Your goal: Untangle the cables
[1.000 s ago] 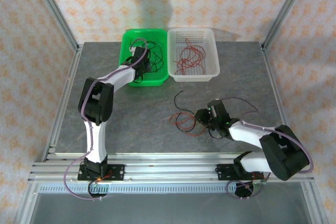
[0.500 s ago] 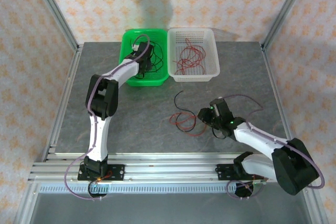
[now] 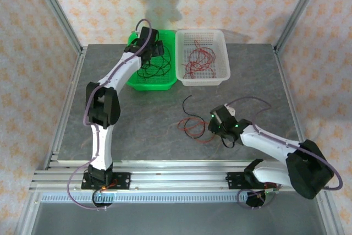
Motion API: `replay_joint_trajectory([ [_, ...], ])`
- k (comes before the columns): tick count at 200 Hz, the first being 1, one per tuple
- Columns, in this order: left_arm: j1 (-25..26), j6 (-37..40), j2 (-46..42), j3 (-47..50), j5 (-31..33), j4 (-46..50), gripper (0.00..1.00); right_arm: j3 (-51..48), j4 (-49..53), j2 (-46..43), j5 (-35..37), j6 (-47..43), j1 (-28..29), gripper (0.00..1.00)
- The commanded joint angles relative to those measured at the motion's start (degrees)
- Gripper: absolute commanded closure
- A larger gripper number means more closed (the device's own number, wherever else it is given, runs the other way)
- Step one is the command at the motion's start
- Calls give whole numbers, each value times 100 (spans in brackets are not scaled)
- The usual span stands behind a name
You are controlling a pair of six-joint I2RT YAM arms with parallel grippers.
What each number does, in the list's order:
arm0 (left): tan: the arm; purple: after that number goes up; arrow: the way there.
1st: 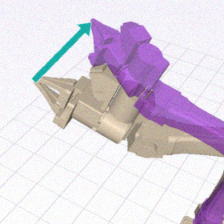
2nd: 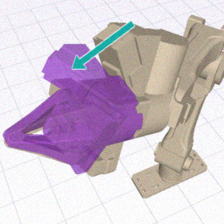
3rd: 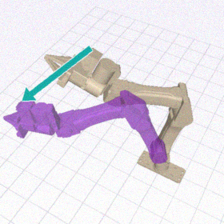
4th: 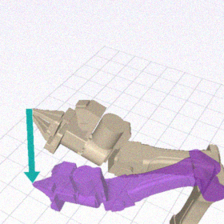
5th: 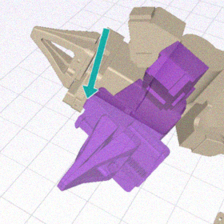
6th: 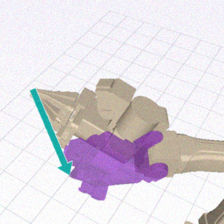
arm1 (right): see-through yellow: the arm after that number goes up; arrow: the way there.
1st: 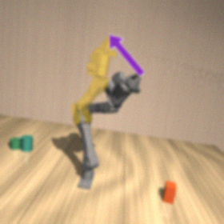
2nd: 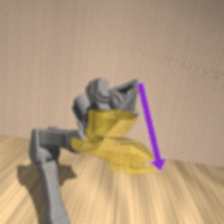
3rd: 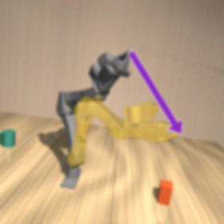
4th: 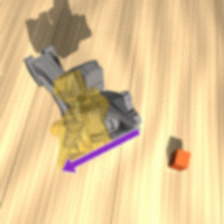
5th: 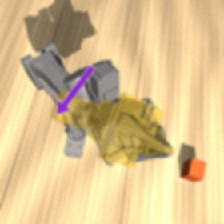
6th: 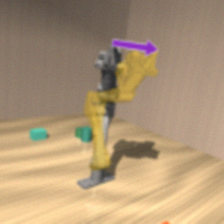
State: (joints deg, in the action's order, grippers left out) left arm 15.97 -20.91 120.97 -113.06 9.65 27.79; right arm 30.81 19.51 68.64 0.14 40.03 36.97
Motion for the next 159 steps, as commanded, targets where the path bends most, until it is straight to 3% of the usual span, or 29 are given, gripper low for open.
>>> replay_joint_trajectory([
  [1, 8, 96, -803, 311, 2, -87, 1, 208, 680, 278, 547, 136, 174, 61],
  [90, 513, -123, -2938, 2474, -77, -808, 1, 553, 950, 1106, 592, 530, 513, 61],
  [159, 679, -194, -4007, 3602, -173, -1030, 1, 592, 719, 1588, 513, 655, 513, 83],
])
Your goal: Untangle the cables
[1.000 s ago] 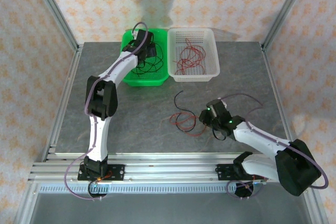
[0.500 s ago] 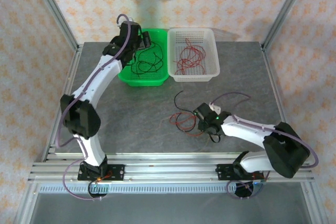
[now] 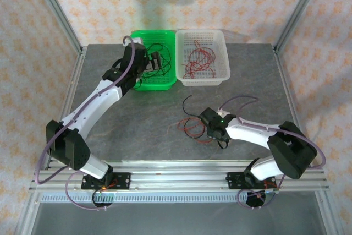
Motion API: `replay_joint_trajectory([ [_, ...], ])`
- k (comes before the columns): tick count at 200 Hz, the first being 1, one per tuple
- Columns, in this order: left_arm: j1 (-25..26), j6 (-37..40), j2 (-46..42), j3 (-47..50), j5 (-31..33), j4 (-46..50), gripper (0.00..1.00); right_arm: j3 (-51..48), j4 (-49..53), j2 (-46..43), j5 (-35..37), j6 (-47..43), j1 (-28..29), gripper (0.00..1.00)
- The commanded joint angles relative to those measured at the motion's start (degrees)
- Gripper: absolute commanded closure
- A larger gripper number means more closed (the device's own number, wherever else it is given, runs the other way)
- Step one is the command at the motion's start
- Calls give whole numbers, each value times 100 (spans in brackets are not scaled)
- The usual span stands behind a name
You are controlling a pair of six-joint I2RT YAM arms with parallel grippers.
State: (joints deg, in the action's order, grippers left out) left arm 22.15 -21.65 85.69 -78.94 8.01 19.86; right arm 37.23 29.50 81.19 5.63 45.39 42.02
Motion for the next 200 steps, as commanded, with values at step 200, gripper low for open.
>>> replay_joint_trajectory([
  [200, 1091, -289, -2337, 3102, -1452, -1651, 12, 784, -227, -1731, -229, -2137, 7, 100],
])
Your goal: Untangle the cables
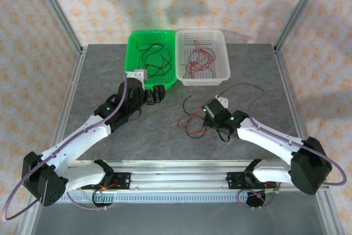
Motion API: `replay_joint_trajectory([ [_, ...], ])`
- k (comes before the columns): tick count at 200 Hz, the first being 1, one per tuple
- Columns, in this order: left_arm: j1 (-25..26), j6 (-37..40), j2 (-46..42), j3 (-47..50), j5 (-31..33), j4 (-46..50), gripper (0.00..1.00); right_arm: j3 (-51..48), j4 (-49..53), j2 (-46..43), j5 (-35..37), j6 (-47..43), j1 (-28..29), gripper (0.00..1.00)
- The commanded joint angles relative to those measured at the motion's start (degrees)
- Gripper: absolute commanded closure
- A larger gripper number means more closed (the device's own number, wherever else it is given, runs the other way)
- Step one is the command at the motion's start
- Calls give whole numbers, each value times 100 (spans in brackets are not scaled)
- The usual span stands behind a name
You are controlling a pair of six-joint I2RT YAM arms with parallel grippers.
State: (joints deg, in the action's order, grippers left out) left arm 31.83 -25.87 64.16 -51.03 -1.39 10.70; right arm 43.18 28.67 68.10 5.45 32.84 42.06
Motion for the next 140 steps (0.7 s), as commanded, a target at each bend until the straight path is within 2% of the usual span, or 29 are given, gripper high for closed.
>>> replay_joint_trajectory([
  [1, 126, 142, -184, 321, -521, -749, 12, 195, -156, -434, -225, -897, 3, 100],
  [65, 706, 507, -125, 927, -716, -1461, 17, 12, -982, -1255, -945, -2708, 4, 100],
  [101, 1096, 761, -23, 1153, -810, -1826, 18, 176, -1130, -1242, -1109, -3361, 2, 100],
  [140, 1464, 926, 304, 1208, -617, -2032, 18, 419, -1204, -1203, -1391, -3897, 0, 100],
])
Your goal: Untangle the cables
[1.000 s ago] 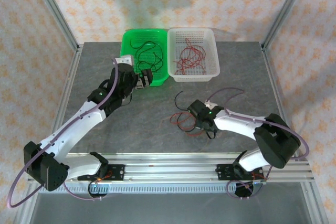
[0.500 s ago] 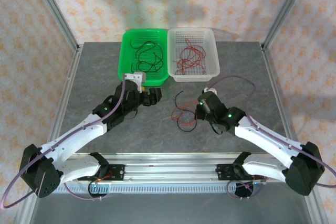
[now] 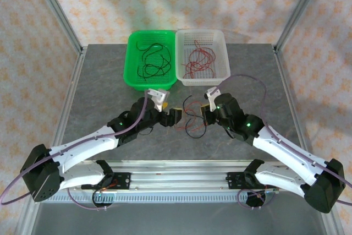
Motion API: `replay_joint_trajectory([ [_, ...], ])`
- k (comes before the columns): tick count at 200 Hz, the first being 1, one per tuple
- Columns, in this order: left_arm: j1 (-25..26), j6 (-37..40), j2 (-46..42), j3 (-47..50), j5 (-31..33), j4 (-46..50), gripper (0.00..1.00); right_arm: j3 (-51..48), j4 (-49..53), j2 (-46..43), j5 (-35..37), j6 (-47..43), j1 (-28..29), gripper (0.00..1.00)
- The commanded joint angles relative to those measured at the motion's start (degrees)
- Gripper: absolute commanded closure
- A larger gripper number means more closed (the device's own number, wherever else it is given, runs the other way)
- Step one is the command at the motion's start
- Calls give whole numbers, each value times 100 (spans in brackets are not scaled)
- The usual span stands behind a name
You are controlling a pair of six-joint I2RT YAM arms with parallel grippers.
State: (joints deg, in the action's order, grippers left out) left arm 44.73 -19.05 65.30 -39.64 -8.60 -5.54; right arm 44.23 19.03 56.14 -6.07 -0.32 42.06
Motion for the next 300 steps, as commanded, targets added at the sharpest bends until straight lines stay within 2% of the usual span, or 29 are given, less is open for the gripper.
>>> replay_joint_trajectory([
  [1, 184, 244, 205, 70, 117, -410, 18, 318, -237, -12, -247, -587, -2, 100],
  [58, 644, 292, 730, 90, 537, -932, 18, 573, -207, -77, -704, -873, -5, 100],
  [126, 739, -126, 1432, 543, 1549, -1906, 31, 1051, -166, -445, -805, -845, -23, 100],
  [154, 739, -254, 1727, 675, 1654, -2115, 38, 1338, -95, -516, -664, -817, -49, 100],
  [237, 739, -498, 2266, 868, 1745, -2417, 48, 2185, -33, -507, 67, -742, -119, 100],
  [300, 739, -634, 2038, 1148, 1809, -2528, 48, 2936, -171, -158, 737, -818, -228, 100],
])
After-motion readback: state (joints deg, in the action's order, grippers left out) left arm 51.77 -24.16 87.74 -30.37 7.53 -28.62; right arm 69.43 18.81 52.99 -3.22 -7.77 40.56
